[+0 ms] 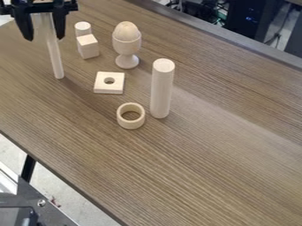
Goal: Remove the cylinder from the square block hole and put on the left side
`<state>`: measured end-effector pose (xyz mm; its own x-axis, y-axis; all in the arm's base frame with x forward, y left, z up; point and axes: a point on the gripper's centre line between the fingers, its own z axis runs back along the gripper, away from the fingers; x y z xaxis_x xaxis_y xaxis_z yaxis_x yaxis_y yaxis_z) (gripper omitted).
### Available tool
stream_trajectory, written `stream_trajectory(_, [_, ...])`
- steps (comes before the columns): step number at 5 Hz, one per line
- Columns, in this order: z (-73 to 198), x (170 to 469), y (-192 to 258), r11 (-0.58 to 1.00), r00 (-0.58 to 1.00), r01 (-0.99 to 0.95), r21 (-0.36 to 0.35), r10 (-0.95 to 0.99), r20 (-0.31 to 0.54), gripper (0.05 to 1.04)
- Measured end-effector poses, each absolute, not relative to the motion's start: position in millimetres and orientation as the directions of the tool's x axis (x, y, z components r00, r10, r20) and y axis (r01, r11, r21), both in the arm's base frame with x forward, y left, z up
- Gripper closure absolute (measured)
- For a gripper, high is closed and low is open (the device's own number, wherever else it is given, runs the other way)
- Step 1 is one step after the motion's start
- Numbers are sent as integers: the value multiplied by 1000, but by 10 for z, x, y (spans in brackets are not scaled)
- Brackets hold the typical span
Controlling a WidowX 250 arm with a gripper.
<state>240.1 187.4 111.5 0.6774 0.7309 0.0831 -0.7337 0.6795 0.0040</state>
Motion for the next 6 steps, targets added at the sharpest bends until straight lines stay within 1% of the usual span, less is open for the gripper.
stream_trajectory(1, [1134, 2420, 1872, 680, 677, -733, -2, 730, 87, 73])
stream_trajectory(3, [1170, 2454, 1862, 674, 670, -739, -22, 737, 88, 85])
stream_trajectory(4, [1380, 2525, 1820, 680, 671, -731, -56, 731, 122, 85])
stream_trajectory(5, [1677, 2625, 1728, 706, 687, -703, -87, 705, 178, 85])
stream_trajectory(6, [1859, 2680, 1641, 728, 706, -683, -57, 678, 203, 85])
